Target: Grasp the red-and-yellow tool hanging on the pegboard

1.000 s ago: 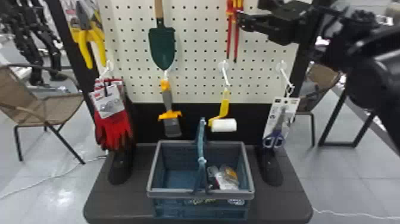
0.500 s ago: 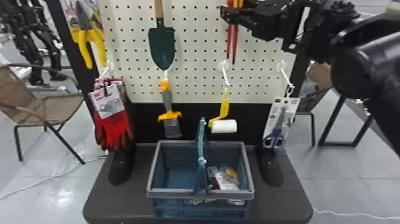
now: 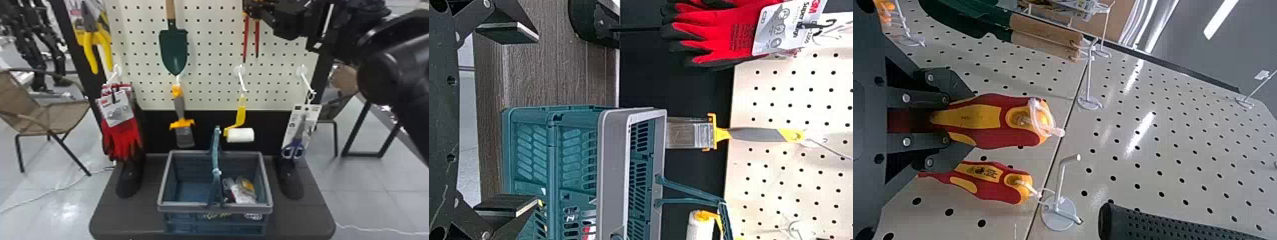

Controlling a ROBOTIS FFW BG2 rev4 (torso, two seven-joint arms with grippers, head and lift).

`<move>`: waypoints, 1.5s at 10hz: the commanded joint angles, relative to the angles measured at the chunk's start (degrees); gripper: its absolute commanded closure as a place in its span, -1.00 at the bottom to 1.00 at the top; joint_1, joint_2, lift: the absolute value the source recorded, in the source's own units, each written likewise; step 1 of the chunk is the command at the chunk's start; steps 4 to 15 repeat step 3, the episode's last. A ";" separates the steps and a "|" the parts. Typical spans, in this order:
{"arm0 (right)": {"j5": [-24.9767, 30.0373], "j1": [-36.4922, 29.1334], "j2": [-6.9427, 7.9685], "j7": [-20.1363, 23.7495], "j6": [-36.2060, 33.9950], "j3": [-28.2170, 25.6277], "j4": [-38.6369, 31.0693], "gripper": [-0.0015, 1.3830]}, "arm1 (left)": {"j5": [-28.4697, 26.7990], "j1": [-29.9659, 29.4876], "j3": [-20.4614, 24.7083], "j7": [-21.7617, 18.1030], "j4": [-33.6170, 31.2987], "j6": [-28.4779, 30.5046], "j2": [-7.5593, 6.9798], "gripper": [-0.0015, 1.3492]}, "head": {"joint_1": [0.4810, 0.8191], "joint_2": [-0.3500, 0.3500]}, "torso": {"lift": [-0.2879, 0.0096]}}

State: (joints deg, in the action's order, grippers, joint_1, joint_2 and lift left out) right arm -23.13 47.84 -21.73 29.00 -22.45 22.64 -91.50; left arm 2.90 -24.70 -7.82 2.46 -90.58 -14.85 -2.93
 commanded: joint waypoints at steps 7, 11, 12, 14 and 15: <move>-0.60 -0.29 0.02 0.01 0.21 0.03 0.00 0.85 | 0.00 -0.09 0.00 0.00 -0.03 0.09 -0.06 -0.75 | -0.60 0.00 | 0.26; -0.60 -0.29 0.02 0.01 0.21 0.03 0.00 0.85 | 0.00 -0.09 0.00 0.00 -0.03 0.09 -0.06 -0.75 | -0.60 0.00 | 0.26; -0.60 -0.29 0.02 0.01 0.21 0.03 0.00 0.85 | 0.00 -0.09 0.00 0.00 -0.03 0.09 -0.06 -0.75 | -0.60 0.00 | 0.26; -0.60 -0.29 0.02 0.01 0.21 0.03 0.00 0.85 | 0.00 -0.09 0.00 0.00 -0.03 0.09 -0.06 -0.75 | -0.60 0.00 | 0.26; -0.60 -0.29 0.02 0.01 0.21 0.03 0.00 0.85 | 0.00 -0.09 0.00 0.00 -0.03 0.09 -0.06 -0.75 | -0.60 0.00 | 0.26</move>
